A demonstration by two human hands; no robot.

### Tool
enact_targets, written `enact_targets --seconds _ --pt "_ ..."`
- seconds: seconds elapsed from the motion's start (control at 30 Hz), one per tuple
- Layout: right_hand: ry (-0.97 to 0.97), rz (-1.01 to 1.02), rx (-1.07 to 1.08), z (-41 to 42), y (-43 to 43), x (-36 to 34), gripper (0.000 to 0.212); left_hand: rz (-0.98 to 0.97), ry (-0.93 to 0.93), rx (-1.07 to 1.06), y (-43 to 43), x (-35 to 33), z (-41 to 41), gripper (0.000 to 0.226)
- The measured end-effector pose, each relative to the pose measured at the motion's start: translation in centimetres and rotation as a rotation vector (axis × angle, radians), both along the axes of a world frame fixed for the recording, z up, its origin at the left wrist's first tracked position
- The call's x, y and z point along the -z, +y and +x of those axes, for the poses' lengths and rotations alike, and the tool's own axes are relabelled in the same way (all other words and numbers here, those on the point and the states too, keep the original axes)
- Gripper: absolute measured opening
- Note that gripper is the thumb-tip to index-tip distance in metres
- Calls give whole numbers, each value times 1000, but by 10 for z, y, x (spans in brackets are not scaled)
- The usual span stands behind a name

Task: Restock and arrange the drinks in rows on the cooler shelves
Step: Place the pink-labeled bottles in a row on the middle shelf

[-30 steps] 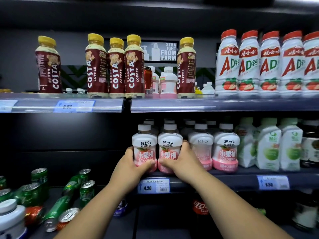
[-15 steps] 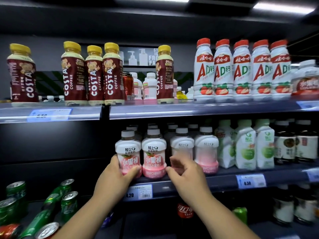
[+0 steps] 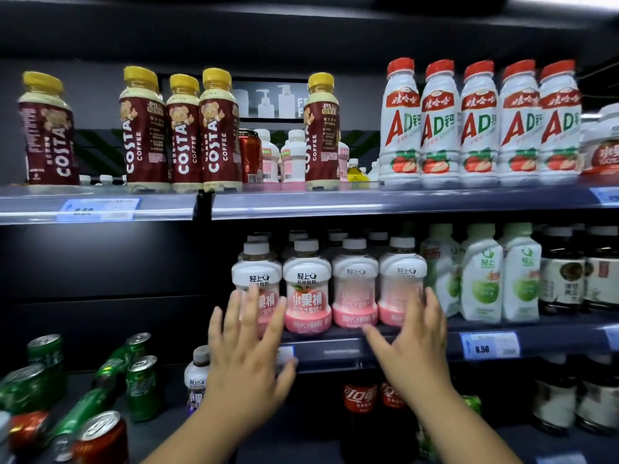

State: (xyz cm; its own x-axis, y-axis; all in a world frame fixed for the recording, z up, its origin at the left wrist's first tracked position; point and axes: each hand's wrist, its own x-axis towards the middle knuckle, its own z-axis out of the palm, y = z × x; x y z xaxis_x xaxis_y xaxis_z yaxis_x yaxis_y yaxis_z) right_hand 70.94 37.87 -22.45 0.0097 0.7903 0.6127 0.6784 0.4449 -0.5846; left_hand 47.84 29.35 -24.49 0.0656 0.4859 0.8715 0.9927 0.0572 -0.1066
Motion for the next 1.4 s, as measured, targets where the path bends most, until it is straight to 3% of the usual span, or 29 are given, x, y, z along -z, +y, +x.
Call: enact_targets --seconds 0.1,0.17,0.63,0.77,0.93,1.13,1.4 --pt "82 66 11 11 15 -7 69 -29 191 27 10 1 13 78" --pt "141 54 6 13 19 -15 67 -98 228 11 18 4 18 77" --pt "131 -20 -13 19 26 -23 63 -217 153 -57 33 10 25 86" --pt "-157 110 76 8 8 -2 81 -204 160 -33 29 10 24 88" --pt "-495 241 -39 -19 -14 23 82 -195 174 20 21 13 15 84" --pt "-579 120 -57 -27 -10 30 95 -292 223 -20 5 9 2 85" --pt "-498 155 -193 -46 -54 7 79 -367 124 -43 -36 -3 -21 73"
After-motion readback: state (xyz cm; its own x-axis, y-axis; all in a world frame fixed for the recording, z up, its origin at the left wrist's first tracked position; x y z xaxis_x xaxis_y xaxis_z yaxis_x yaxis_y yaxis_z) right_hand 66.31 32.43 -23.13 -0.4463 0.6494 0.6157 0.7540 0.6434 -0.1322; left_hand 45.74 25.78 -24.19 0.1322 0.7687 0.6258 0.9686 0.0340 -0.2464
